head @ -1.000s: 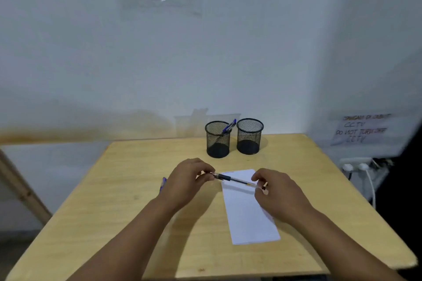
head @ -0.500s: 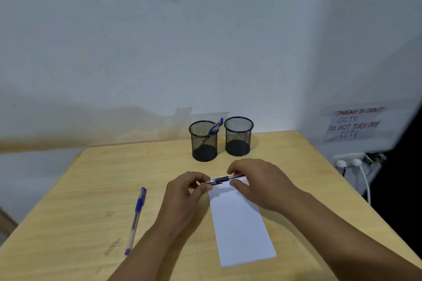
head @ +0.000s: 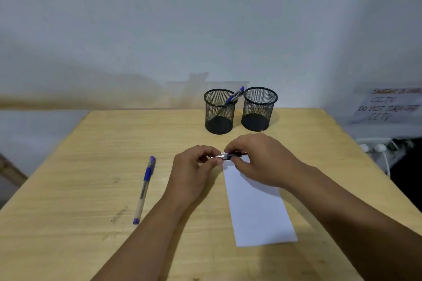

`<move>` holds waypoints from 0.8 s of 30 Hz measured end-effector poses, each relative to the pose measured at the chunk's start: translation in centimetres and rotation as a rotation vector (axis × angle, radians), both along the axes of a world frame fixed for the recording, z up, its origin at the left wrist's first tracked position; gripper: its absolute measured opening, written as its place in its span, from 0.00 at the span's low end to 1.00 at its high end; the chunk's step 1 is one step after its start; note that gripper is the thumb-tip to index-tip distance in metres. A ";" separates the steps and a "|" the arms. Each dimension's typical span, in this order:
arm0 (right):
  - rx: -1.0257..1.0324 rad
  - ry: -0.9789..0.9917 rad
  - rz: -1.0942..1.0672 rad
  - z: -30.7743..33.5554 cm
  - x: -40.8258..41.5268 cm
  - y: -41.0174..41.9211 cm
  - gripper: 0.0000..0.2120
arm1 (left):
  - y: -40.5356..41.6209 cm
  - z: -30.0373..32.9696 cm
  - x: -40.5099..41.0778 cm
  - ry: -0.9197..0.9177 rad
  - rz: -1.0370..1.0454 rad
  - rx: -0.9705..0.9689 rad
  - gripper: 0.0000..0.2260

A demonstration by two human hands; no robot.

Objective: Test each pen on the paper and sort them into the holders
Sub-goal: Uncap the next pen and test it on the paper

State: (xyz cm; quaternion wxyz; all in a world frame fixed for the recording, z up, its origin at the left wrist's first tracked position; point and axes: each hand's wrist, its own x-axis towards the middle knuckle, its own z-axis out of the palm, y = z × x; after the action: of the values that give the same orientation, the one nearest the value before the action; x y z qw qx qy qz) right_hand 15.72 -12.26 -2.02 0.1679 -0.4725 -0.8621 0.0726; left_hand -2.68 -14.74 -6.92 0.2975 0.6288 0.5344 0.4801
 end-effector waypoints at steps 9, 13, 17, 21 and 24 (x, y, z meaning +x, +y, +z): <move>-0.003 0.071 -0.084 -1.0 -0.5 -0.8 0.09 | -0.5 0.1 0.3 0.028 0.006 -0.016 0.06; 0.021 0.026 -0.192 -1.3 -0.2 -1.7 0.09 | -0.9 0.0 0.6 -0.013 0.008 -0.038 0.06; -0.048 0.064 -0.224 -1.4 0.6 -2.0 0.07 | -1.1 0.2 0.7 -0.022 0.063 -0.060 0.04; -0.164 0.355 -0.281 -1.4 2.1 -1.5 0.05 | -0.9 0.0 0.5 -0.017 0.275 -0.006 0.04; -0.333 0.661 -0.390 -1.4 2.7 -1.7 0.17 | -0.4 -0.5 0.1 0.050 0.388 0.021 0.06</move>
State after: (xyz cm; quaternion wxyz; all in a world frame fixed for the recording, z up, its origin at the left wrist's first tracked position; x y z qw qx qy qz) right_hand 18.44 -13.95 -3.39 0.3673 -0.5989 -0.6328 0.3256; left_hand -2.61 -15.15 -7.44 0.1795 0.5285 0.6479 0.5183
